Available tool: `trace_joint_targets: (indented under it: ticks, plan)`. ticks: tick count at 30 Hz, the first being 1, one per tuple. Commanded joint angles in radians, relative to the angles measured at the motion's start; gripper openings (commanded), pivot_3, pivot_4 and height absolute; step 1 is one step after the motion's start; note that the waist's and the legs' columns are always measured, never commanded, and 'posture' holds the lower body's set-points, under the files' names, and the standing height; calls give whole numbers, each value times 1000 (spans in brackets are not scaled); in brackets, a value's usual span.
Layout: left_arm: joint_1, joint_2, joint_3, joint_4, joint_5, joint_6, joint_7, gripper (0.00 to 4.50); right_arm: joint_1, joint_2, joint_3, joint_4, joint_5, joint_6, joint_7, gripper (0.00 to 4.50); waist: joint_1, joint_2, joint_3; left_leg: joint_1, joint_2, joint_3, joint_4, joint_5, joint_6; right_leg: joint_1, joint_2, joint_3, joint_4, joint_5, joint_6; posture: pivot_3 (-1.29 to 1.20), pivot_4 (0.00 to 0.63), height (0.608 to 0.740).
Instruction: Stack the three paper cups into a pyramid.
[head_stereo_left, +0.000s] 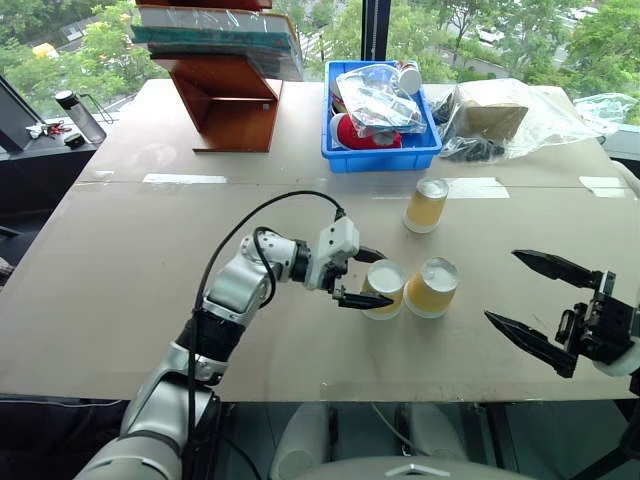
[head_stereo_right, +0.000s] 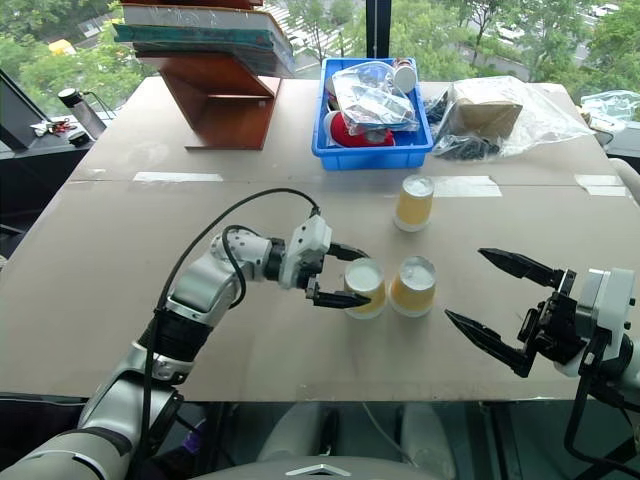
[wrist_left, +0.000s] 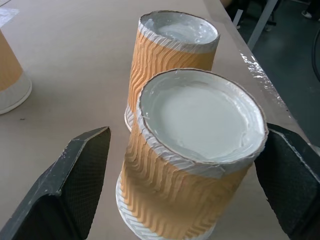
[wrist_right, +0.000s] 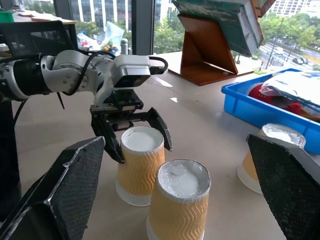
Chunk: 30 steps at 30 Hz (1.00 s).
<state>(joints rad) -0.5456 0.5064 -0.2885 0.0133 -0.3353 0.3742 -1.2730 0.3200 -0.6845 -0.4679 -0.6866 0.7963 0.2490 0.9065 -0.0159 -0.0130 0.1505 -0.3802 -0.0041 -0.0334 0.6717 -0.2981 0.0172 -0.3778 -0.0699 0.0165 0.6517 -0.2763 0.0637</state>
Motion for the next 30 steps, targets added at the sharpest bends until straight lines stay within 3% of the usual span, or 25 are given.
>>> trace_joint_targets:
  ticks: [1,7,11,17,30]
  plan:
    - [43,51,87,-119,-86,43,-13,4420,-71,-24,32,-11,-36,52,-98,4500,-3,0,0,0,1,0,0,0,0,0,0,0,0,0,0,0,150,740]
    - [141,100,178,-246,-156,84,28,4420,-199,-49,124,38,-125,136,-200,4500,13,0,0,0,4,0,1,0,0,0,0,-1,0,0,0,0,150,740]
    - [344,137,367,-389,-231,44,85,4420,-600,-64,363,342,-299,318,-307,4500,-31,-2,1,2,4,4,1,0,0,0,0,3,0,0,0,0,150,740]
    - [497,199,520,-470,-370,98,92,4420,-832,3,494,579,-349,339,-213,4500,-1,-2,1,-1,6,-1,-2,0,0,-4,2,-1,2,-1,-2,0,150,740]
    - [639,203,612,-567,-422,98,212,4420,-1044,131,508,889,-429,335,-200,4500,1,-2,1,-3,5,0,-2,0,-1,-5,0,-1,1,-1,-2,0,150,740]
